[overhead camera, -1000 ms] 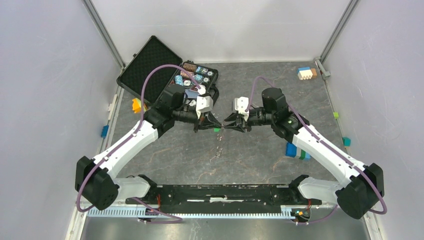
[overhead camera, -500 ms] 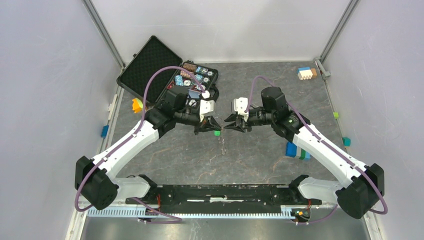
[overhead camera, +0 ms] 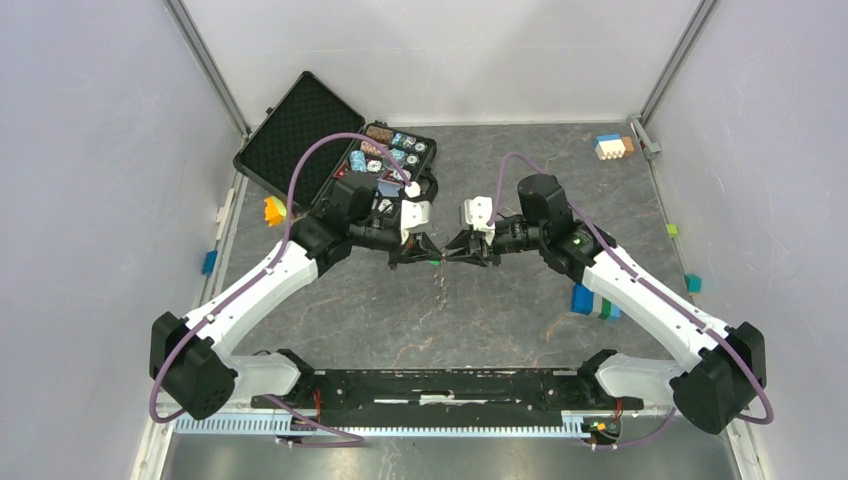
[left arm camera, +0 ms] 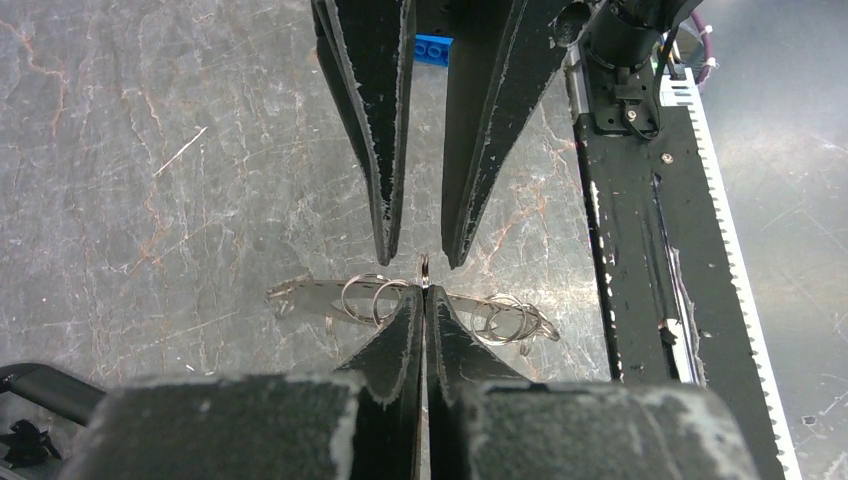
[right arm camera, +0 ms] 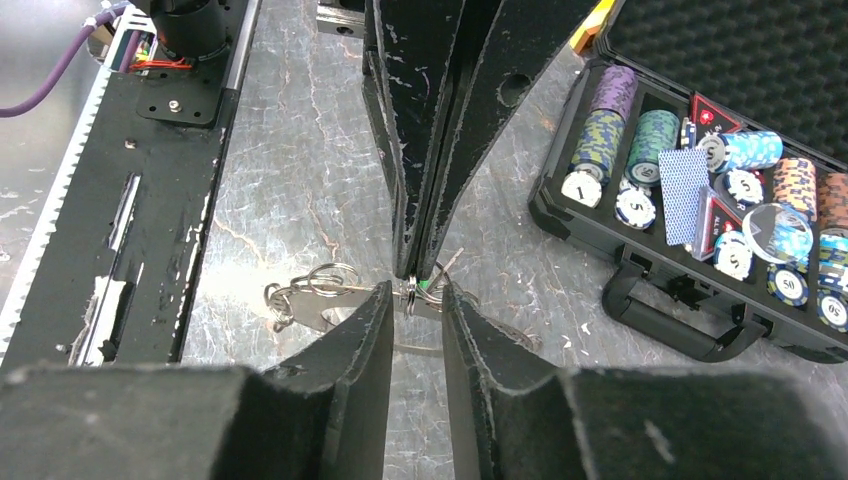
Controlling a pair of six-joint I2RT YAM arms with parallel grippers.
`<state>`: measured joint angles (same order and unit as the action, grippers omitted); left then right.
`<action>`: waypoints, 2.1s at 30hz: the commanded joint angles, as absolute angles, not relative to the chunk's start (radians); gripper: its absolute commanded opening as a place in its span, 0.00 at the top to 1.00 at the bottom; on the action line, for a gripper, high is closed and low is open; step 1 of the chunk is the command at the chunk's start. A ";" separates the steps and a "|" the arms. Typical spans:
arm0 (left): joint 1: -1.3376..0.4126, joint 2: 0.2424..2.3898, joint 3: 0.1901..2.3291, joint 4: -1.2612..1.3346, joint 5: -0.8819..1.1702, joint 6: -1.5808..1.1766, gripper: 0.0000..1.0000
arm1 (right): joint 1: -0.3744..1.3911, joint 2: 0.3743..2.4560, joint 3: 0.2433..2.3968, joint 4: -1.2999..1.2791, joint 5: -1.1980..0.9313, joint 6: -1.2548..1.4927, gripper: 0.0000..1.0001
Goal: Put the keys on the keyring
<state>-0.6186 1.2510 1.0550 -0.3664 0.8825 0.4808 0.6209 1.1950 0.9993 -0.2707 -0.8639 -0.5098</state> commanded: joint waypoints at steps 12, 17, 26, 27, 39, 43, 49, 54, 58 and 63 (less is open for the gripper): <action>-0.626 1.236 1.104 -0.348 0.886 0.511 0.98 | 0.633 1.218 1.003 -0.235 -0.884 -0.493 0.77; -0.628 1.237 1.103 -0.348 0.888 0.512 0.98 | 0.636 1.226 1.002 -0.236 -0.881 -0.492 0.76; -0.629 1.236 1.100 -0.349 0.890 0.512 0.98 | 0.640 1.230 1.002 -0.235 -0.879 -0.494 0.87; -0.629 1.237 1.100 -0.349 0.891 0.511 0.98 | 0.640 1.229 1.003 -0.235 -0.879 -0.493 0.92; -0.627 1.232 1.062 -0.273 0.911 0.469 0.75 | 0.634 1.189 1.023 -0.149 -0.880 -0.419 1.00; -0.620 1.230 1.019 -0.221 0.929 0.483 0.74 | 0.620 1.182 1.037 -0.130 -0.895 -0.382 1.00; -0.596 1.230 0.971 -0.140 0.963 0.462 0.66 | 0.609 1.178 1.039 -0.114 -0.908 -0.360 1.00; -0.579 1.218 0.948 -0.123 0.971 0.478 0.65 | 0.604 1.177 1.039 -0.113 -0.906 -0.361 1.00; -0.577 1.212 0.940 -0.150 0.980 0.530 0.73 | 0.601 1.178 1.035 -0.110 -0.906 -0.359 1.00; -0.577 1.220 0.954 -0.227 0.981 0.619 0.69 | 0.598 1.180 1.041 -0.109 -0.908 -0.354 1.00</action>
<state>-0.5819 1.2362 0.9485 -0.1787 0.9543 0.5125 0.6033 1.2087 0.9928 -0.1738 -0.8803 -0.3687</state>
